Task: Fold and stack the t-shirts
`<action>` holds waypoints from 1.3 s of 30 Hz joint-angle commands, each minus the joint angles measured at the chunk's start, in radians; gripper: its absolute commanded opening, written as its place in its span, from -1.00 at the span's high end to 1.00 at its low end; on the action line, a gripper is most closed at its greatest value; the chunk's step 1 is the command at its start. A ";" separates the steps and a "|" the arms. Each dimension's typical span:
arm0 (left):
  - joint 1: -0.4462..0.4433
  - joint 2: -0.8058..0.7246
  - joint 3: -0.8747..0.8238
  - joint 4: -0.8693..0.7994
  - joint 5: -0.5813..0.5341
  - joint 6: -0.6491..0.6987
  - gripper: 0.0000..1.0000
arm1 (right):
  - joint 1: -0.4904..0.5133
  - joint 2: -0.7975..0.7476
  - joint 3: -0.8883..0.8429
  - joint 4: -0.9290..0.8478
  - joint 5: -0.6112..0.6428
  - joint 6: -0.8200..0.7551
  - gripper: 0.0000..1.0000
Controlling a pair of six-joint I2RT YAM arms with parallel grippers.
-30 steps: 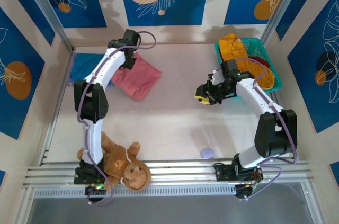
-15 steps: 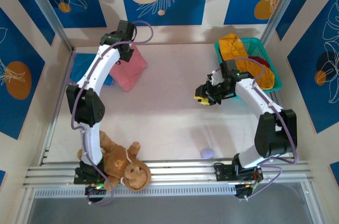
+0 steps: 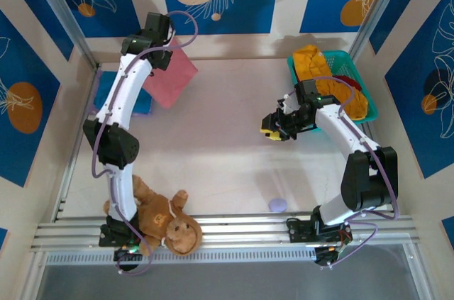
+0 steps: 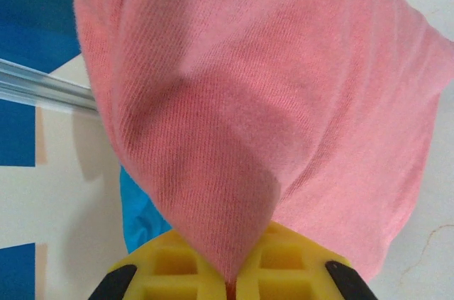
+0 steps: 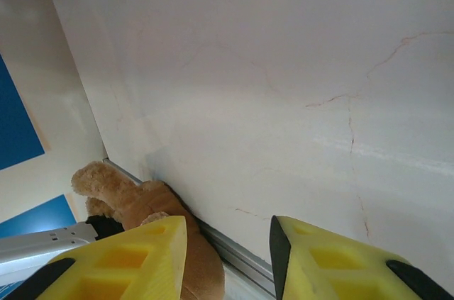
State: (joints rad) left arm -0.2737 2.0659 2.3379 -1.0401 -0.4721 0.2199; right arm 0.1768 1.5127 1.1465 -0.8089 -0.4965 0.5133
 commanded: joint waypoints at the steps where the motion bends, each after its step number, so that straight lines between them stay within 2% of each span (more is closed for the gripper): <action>1: 0.026 0.013 0.048 -0.017 0.000 0.014 1.00 | -0.003 -0.019 0.020 -0.031 -0.003 -0.018 0.24; 9: 0.074 0.010 0.081 -0.034 0.033 -0.022 1.00 | -0.001 -0.011 0.027 -0.036 -0.002 -0.020 0.24; 20: 0.125 -0.006 0.086 -0.050 0.022 -0.048 1.00 | 0.001 0.000 0.032 -0.038 0.000 -0.020 0.24; 39: 0.216 0.049 0.087 -0.069 0.086 -0.188 1.00 | -0.001 -0.006 0.042 -0.044 0.004 -0.021 0.24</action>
State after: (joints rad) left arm -0.0799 2.0922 2.3836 -1.1236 -0.4099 0.0769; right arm 0.1768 1.5127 1.1625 -0.8276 -0.4896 0.5056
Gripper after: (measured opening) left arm 0.062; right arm 0.380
